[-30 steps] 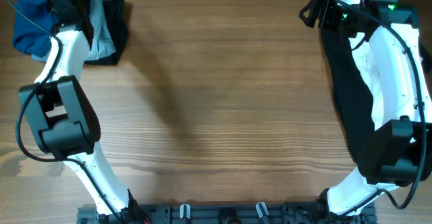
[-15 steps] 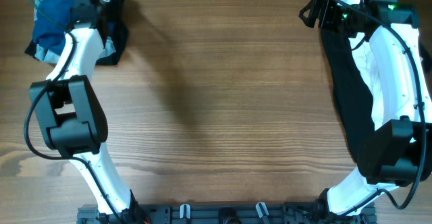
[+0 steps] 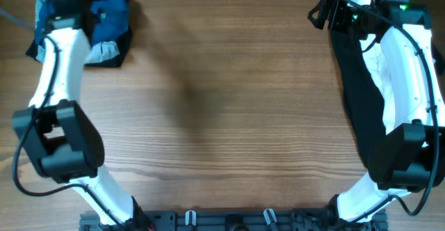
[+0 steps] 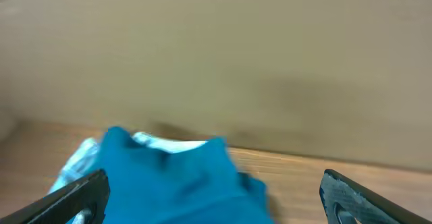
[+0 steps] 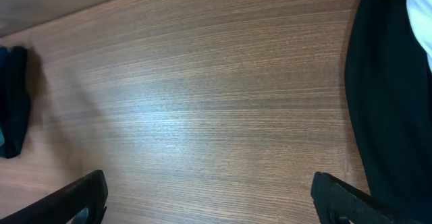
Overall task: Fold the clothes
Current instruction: 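Lower the shirt onto the denim pile and open the left gripper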
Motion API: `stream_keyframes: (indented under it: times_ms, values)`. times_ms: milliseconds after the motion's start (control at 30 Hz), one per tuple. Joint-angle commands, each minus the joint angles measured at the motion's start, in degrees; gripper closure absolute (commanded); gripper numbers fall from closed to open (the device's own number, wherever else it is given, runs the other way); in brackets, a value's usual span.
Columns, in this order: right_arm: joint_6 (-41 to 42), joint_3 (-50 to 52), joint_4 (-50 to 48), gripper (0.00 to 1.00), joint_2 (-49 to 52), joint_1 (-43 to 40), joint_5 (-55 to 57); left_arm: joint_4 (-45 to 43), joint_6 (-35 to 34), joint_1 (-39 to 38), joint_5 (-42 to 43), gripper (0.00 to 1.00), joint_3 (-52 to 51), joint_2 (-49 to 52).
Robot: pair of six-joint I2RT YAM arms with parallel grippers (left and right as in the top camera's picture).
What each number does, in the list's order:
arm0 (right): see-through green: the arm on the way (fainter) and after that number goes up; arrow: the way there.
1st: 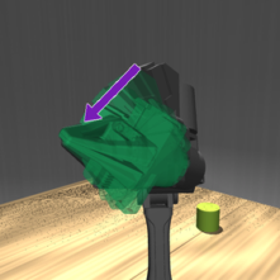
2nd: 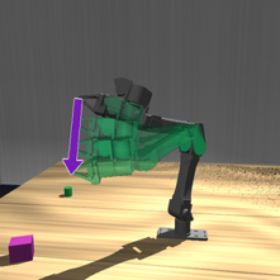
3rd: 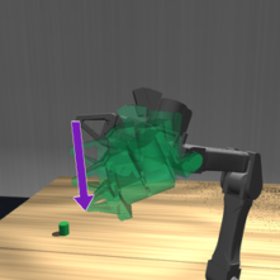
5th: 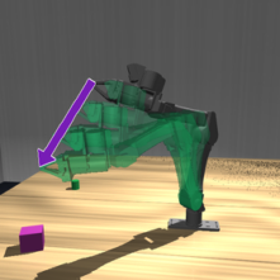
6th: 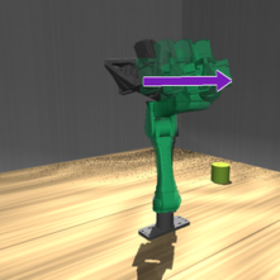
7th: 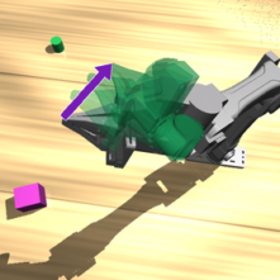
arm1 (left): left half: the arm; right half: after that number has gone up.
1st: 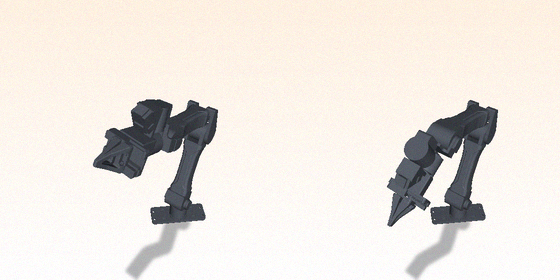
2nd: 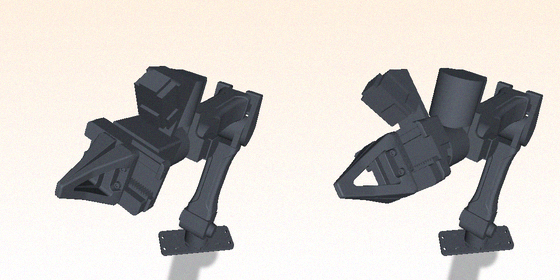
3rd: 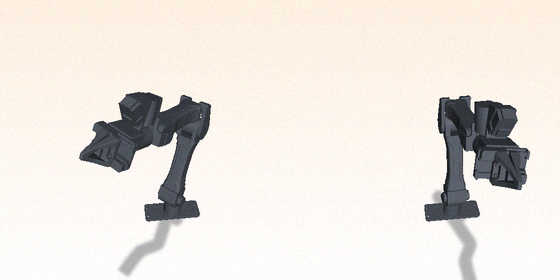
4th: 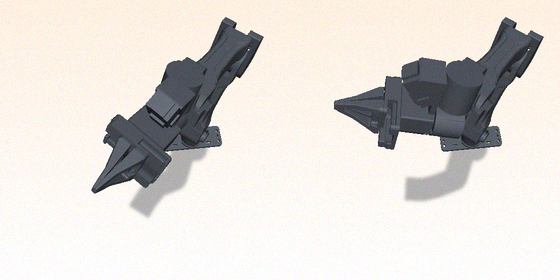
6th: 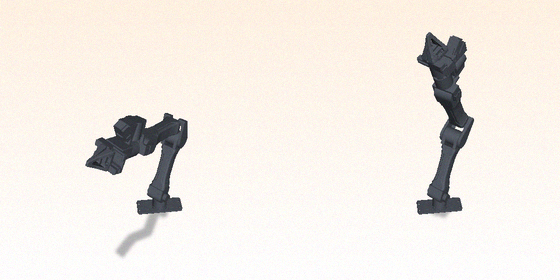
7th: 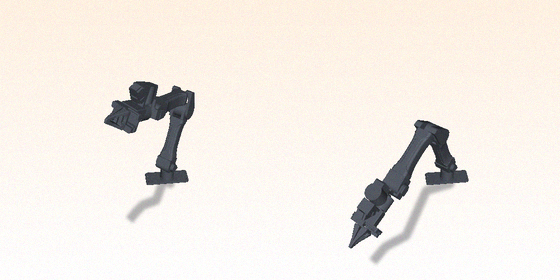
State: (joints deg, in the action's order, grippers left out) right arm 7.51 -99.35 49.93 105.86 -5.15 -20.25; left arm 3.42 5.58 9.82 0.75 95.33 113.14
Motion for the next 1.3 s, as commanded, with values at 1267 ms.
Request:
stream_keyframes:
  times_ms: [1267]
  values:
    - [-5.99, -12.35, 3.93, 0.00, -30.51, 0.37, 11.30, 1.92, -7.37, 3.89, 4.35, 0.00, 0.04, -14.88]
